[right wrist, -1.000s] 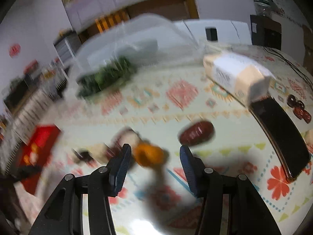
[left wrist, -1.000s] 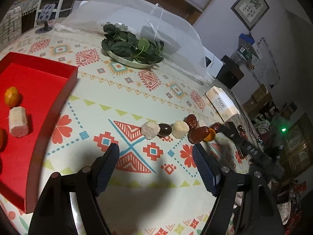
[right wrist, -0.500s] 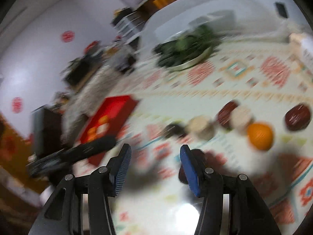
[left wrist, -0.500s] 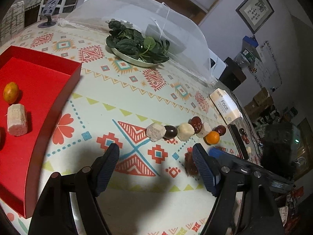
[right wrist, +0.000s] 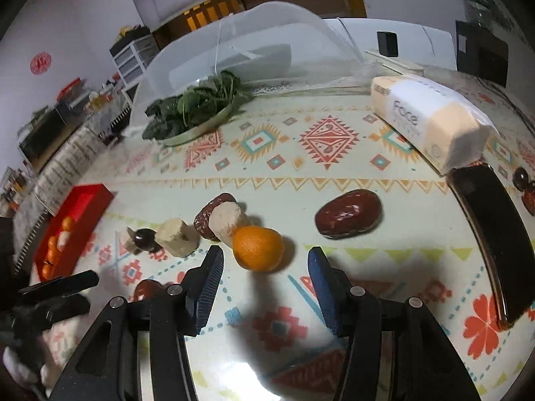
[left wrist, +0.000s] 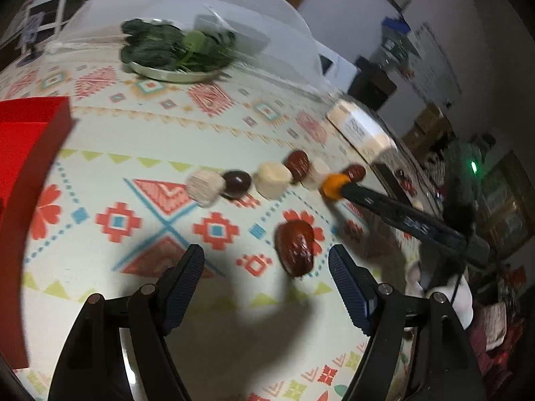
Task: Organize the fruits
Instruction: 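Grasp a red date with the left tool while the right tool grasps an orange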
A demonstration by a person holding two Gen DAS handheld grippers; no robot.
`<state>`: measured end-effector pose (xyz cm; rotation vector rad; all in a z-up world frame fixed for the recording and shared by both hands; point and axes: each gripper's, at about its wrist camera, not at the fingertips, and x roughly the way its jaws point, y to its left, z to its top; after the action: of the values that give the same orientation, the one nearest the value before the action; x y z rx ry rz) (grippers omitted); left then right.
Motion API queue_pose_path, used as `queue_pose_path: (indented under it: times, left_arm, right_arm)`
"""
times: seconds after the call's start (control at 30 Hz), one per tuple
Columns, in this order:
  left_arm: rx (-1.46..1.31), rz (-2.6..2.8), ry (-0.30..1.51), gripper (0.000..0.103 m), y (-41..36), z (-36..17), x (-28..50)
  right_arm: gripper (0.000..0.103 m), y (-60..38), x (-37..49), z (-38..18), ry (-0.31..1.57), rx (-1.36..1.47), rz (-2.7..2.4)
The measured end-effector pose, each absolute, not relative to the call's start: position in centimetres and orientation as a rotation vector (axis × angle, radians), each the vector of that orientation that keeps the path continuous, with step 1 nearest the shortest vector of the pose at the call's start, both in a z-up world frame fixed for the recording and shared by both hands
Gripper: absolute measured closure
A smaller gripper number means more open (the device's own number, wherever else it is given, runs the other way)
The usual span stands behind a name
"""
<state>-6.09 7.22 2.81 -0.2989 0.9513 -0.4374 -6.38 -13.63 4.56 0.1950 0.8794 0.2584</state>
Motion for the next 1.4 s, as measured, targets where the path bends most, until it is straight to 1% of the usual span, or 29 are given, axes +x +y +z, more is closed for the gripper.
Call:
queue_pose_path:
  times: [0.07,0.2,0.33,0.37,0.43,0.67,0.73,0.77,0.8,0.97,1.17,1.4]
  left_arm:
    - [-0.288,-0.456,0.962,0.029,6.4,2.5,-6.0]
    - [-0.24,-0.477,0.965,0.029,4.6,2.3,-6.1]
    - [-0.203,-0.478,0.971,0.029,3.0,2.1,-5.6]
    - [-0.195,-0.477,0.973,0.029,2.7,2.0,-5.4]
    - [-0.173,-0.47,0.98,0.029,1.9,1.7,-4.8]
    - [-0.088,-0.424,0.969,0.029,0.1,1.4,-3.9]
    - [-0.058,-0.411,0.956,0.044,-0.2,1.4,-4.1]
    - [-0.037,-0.404,0.951,0.064,-0.4,1.4,-4.2]
    - [-0.018,-0.398,0.95,0.073,-0.5,1.4,-4.3]
    - [-0.055,-0.397,0.948,0.073,0.3,1.4,-4.6]
    - [-0.131,-0.371,0.915,0.073,3.1,2.5,-5.4]
    - [-0.262,-0.318,0.858,0.073,9.0,4.2,-6.8]
  right_arm:
    - [0.046,-13.1,-5.9,4.3,0.889,0.179,0.259]
    - [0.046,-12.7,-4.9,3.8,0.901,0.161,0.247]
    - [0.052,-12.4,-4.4,3.6,0.909,0.171,0.253]
    - [0.054,-12.4,-4.4,3.6,0.91,0.178,0.257]
    - [0.063,-12.6,-4.4,3.5,0.914,0.193,0.262]
    - [0.064,-12.5,-4.5,3.5,0.918,0.192,0.265]
    - [0.063,-12.5,-4.7,3.5,0.92,0.189,0.266]
    - [0.063,-12.5,-4.8,3.5,0.92,0.187,0.267]
    - [0.063,-12.4,-4.9,3.5,0.921,0.181,0.267]
    - [0.062,-12.3,-5.3,3.5,0.922,0.172,0.257]
    - [0.062,-12.0,-6.1,3.6,0.926,0.166,0.234]
    - [0.064,-11.4,-7.4,4.1,0.929,0.187,0.206]
